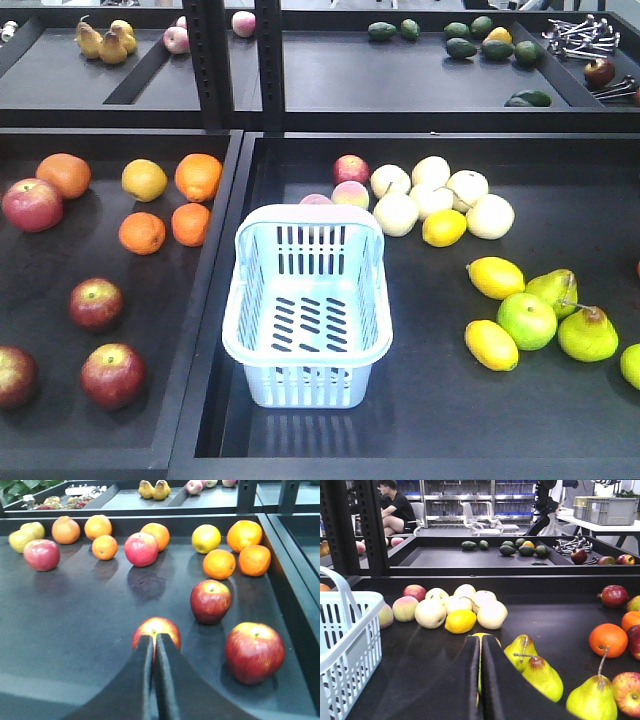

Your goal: Pick three apples into basket with both arms

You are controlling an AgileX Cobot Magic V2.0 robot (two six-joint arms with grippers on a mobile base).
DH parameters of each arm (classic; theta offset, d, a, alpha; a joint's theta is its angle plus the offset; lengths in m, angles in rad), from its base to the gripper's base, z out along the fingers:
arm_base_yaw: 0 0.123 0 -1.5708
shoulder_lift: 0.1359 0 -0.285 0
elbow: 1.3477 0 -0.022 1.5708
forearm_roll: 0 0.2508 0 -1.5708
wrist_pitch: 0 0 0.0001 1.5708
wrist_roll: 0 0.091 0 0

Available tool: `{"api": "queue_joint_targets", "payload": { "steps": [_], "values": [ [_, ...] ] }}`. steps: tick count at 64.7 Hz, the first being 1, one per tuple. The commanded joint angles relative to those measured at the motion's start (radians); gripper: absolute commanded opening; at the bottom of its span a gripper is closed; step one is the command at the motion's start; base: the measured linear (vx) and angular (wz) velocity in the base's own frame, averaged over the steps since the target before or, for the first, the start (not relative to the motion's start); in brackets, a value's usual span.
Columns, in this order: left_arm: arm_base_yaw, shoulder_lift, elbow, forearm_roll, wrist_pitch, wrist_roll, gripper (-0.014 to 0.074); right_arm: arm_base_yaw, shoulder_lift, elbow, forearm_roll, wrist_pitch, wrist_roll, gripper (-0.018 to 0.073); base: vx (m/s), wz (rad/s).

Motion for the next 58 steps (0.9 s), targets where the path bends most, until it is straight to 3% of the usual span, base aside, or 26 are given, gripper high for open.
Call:
{"api": "queue_joint_targets", "payload": {
  "steps": [1,58],
  "values": [
    [-0.009,-0.018,0.010,0.002,-0.063,-0.002,-0.0007,-0.002,-0.003,0.012,-0.008,-0.073,-0.006,-0.0008,0.07,-0.08],
    [-0.009,-0.018,0.010,0.002,-0.063,-0.002,-0.0007,-0.002,-0.003,0.012,-0.008,-0.073,-0.006,-0.0008,0.04,-0.04]
  ]
}}
